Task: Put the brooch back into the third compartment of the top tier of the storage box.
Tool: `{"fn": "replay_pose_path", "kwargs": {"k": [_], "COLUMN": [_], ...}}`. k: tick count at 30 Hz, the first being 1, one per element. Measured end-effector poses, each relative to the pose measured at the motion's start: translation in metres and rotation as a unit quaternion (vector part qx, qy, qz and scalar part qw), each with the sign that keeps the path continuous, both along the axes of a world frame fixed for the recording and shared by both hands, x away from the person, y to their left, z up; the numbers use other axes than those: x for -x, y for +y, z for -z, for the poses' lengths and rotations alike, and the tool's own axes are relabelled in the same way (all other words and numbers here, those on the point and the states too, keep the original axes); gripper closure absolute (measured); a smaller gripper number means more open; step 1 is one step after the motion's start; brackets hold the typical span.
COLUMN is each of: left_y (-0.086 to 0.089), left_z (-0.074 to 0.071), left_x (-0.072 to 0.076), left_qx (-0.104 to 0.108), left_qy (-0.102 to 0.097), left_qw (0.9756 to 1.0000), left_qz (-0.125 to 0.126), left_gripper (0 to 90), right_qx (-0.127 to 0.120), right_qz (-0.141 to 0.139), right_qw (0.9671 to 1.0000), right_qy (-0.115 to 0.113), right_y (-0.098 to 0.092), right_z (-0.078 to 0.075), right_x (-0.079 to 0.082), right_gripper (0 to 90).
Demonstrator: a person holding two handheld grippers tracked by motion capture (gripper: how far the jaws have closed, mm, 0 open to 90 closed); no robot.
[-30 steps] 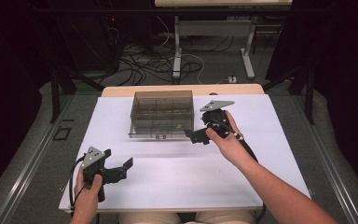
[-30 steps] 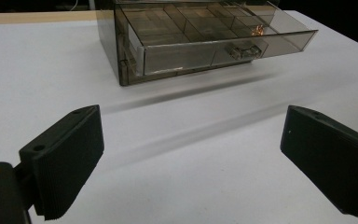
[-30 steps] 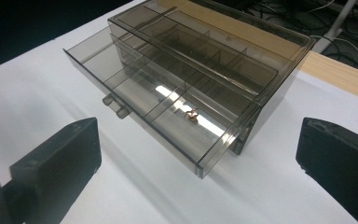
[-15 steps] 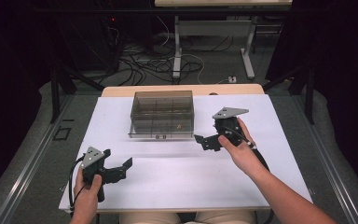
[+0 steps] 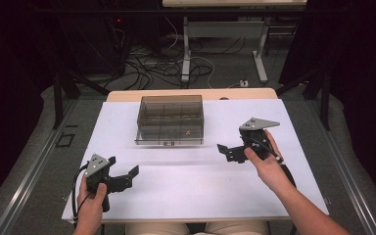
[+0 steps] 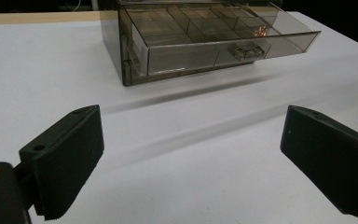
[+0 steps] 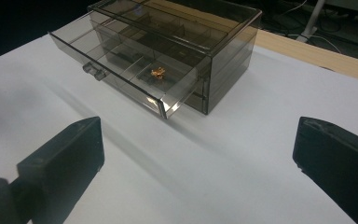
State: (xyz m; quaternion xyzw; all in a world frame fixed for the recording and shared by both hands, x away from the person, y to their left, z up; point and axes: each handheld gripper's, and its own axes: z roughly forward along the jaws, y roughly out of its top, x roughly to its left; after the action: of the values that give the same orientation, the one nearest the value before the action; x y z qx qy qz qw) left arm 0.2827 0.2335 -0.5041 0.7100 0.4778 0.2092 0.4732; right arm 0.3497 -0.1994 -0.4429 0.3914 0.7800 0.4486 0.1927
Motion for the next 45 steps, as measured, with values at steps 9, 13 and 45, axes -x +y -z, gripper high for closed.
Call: {"fn": "replay_pose_path", "kwargs": {"k": [9, 13, 45], "left_y": [0.0, 0.001, 0.001], "left_z": [0.0, 0.0, 0.0], "left_x": [0.0, 0.0, 0.0], "left_qx": [0.0, 0.0, -0.002], "left_qy": [0.0, 0.0, -0.002], "left_qw": [1.0, 1.0, 1.0], "left_qz": [-0.002, -0.002, -0.003], "left_gripper": [6.2, 6.2, 6.2], "right_qx": [-0.003, -0.001, -0.022], "right_qz": [0.014, 0.029, 0.166], "right_qw": [0.9998, 0.9995, 0.9858], "right_qy": [-0.01, -0.015, -0.017], "right_y": [-0.013, -0.021, -0.111], "right_z": [0.005, 0.009, 0.07], "right_x": [0.007, 0.01, 0.016], "right_gripper": [2.8, 3.1, 5.4]}}
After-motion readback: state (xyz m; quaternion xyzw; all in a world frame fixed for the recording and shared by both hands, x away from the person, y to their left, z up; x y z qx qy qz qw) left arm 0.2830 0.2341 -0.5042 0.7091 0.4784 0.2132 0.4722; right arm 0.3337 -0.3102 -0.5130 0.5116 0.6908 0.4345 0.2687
